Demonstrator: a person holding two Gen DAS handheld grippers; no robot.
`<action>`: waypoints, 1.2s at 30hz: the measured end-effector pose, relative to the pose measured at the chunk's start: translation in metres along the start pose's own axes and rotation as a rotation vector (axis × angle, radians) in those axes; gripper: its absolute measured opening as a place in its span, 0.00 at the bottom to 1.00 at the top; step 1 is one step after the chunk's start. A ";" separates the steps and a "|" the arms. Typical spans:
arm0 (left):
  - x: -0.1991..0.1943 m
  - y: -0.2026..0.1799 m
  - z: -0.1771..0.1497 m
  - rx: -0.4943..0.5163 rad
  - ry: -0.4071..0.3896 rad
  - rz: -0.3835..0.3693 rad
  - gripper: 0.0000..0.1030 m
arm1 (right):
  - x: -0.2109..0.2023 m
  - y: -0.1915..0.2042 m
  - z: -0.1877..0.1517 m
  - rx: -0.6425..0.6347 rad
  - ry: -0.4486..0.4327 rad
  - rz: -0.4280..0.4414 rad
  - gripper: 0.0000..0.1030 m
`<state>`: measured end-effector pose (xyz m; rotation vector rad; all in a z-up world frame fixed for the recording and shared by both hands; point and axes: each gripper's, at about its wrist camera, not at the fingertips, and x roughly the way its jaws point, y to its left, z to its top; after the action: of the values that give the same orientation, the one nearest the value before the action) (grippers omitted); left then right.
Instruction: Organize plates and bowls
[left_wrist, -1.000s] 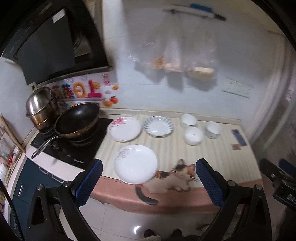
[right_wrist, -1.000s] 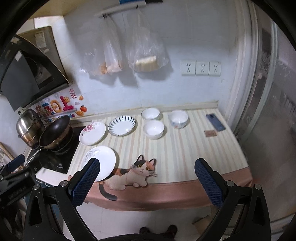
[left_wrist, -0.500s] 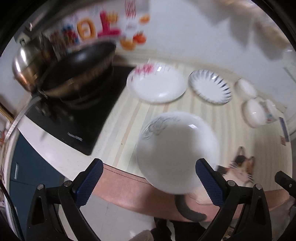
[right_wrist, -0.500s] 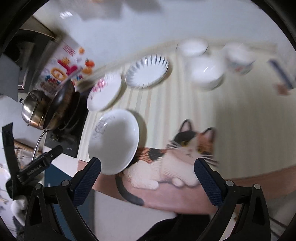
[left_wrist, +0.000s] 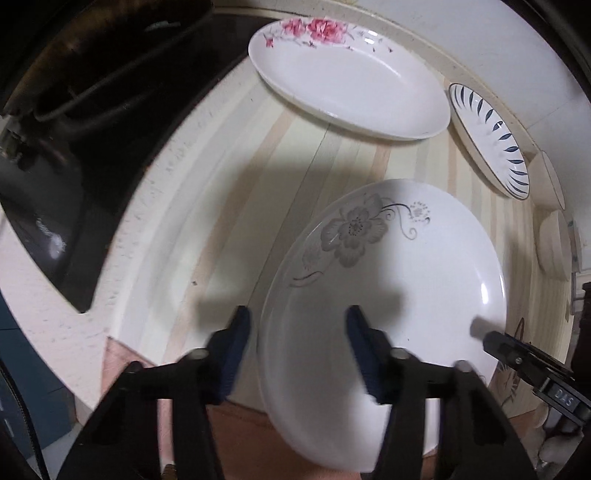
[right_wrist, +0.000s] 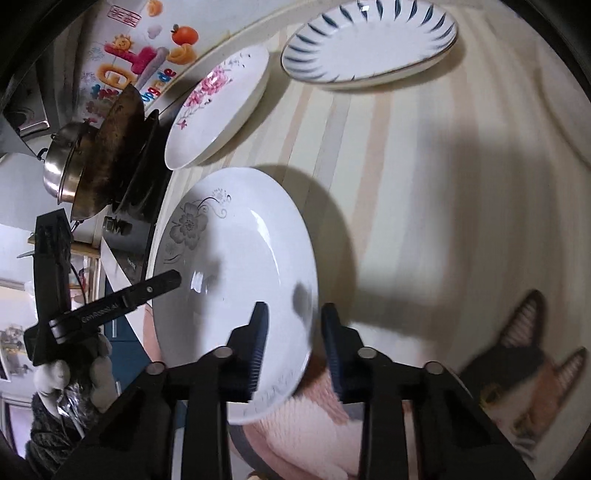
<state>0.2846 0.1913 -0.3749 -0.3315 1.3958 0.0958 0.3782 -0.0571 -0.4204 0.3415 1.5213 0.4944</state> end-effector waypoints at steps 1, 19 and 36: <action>0.002 -0.001 0.000 0.001 0.001 -0.003 0.38 | 0.002 0.001 0.002 0.004 0.006 0.000 0.23; -0.026 -0.056 -0.031 0.090 -0.047 -0.049 0.38 | -0.052 -0.027 -0.014 0.034 -0.066 -0.033 0.22; -0.004 -0.227 -0.064 0.391 -0.002 -0.172 0.38 | -0.179 -0.166 -0.087 0.269 -0.244 -0.168 0.22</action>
<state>0.2818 -0.0422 -0.3402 -0.1233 1.3440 -0.3145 0.3111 -0.2983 -0.3531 0.4608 1.3644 0.1089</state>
